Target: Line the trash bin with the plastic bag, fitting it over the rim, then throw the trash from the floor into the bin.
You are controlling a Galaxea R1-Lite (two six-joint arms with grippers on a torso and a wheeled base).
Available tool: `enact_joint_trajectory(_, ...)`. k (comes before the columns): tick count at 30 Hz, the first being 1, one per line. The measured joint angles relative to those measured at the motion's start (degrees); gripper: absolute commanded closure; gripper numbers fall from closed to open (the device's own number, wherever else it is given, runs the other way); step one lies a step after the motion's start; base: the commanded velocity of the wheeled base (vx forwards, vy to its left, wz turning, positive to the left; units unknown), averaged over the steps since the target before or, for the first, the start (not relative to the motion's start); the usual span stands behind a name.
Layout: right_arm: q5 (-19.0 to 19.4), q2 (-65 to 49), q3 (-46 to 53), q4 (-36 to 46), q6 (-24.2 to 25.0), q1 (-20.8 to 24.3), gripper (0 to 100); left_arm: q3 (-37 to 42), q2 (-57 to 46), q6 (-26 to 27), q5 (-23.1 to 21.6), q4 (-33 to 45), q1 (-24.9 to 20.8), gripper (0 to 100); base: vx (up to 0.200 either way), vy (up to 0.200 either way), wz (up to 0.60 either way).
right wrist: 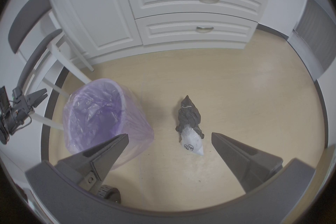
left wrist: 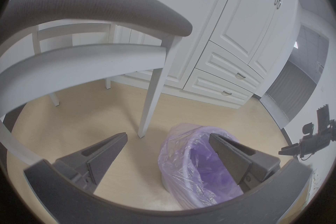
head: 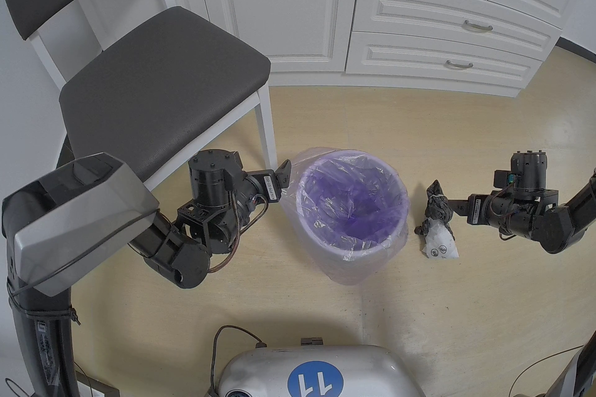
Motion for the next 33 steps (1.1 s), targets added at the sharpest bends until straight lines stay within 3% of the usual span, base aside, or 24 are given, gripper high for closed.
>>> enact_joint_trajectory(10,-0.5,-5.2,2.8,-1.0,1.8,0.7,0,4.6,-8.1,-0.1,-1.7,9.1,-1.5,0,0.0,0.0,0.0)
enact_joint_trajectory(19,-0.5,-9.9,2.8,3.6,1.8,1.0,0,7.3,-9.1,1.8,-2.2,-6.1,-2.0,0,0.0,0.0,0.0)
enact_joint_trajectory(22,-0.4,-10.3,2.5,4.1,1.9,1.0,0,8.3,-8.7,3.8,-3.2,-7.4,-2.0,0,0.0,0.0,0.0)
enact_joint_trajectory(28,-0.4,-9.7,2.0,4.3,1.9,1.2,0,8.4,-8.3,5.1,-4.6,3.3,-1.4,0,0.0,0.0,0.0)
enact_joint_trajectory(33,-0.4,-7.4,1.3,4.0,2.2,1.2,0,3.8,-6.3,2.7,-5.0,12.8,-0.4,0,0.0,0.0,0.0)
